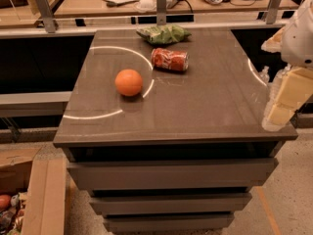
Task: Place coke can upright
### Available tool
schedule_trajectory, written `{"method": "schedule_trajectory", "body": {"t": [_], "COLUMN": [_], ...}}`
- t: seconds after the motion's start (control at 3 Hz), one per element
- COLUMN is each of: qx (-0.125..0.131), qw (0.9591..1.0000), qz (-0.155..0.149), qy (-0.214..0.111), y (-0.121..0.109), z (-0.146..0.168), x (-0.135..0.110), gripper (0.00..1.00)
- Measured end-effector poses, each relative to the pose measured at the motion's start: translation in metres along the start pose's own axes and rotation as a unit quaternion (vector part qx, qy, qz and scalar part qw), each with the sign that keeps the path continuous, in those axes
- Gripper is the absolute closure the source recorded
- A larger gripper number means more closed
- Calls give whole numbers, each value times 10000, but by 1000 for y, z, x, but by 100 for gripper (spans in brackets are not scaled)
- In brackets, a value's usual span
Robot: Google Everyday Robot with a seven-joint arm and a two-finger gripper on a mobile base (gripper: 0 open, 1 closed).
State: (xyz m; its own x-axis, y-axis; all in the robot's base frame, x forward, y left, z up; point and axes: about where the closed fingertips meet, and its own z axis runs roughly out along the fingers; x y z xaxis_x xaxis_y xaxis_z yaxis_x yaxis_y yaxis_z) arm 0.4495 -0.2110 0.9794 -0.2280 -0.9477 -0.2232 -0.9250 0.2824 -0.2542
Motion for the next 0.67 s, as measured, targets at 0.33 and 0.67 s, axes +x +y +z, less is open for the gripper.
{"method": "schedule_trajectory", "body": {"t": [0.33,0.67], "qx": [46,25], "qw": [9999,9987], "qz": [104,321], "qy": [-121,-407], "y": [-21,-52], "z": [4,16], "x": [-18,-40], "gripper": [0,0]}}
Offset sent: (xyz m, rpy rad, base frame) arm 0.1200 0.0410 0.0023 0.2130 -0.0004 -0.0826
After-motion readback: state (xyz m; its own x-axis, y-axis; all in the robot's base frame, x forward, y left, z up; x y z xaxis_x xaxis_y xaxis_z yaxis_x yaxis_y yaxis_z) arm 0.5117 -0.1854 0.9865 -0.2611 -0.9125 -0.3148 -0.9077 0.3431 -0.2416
